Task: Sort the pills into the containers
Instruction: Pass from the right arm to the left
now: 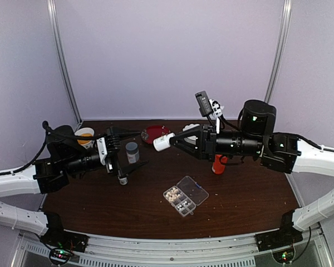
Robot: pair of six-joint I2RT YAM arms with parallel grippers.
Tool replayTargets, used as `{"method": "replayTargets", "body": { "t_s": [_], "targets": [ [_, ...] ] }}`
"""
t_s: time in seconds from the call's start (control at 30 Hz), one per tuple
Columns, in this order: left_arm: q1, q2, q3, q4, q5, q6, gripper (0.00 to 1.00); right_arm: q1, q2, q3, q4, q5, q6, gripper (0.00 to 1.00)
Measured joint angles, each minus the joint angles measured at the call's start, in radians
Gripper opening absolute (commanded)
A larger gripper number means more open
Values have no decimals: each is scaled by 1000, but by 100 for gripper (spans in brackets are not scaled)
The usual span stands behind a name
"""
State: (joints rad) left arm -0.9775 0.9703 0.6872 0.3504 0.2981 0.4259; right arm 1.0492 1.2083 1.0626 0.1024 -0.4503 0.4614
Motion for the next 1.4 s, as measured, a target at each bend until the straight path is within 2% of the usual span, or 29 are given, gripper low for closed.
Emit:
{"method": "replayTargets", "body": {
  "t_s": [0.17, 0.57, 0.73, 0.9, 1.03, 1.23, 1.4],
  "targets": [
    [-2, -1, 0, 47, 35, 23, 78, 8, 42, 20, 22, -5, 5, 7],
    [-2, -1, -1, 97, 59, 47, 59, 38, 118, 78, 50, -16, 10, 7],
    [-2, -1, -1, 97, 60, 50, 58, 45, 132, 85, 55, -17, 10, 6],
    [-2, -1, -1, 97, 62, 54, 37, 47, 139, 86, 67, -16, 16, 6],
    [-5, -2, -2, 98, 63, 55, 25, 47, 141, 92, 75, -16, 16, 5],
    [-5, -7, -2, 96, 61, 27, 13, 49, 142, 95, 76, -16, 12, 2],
    [-5, -8, 8, 87, 70, -51, 3, 51, 142, 116, 40, -18, -33, 2]
  ]
}}
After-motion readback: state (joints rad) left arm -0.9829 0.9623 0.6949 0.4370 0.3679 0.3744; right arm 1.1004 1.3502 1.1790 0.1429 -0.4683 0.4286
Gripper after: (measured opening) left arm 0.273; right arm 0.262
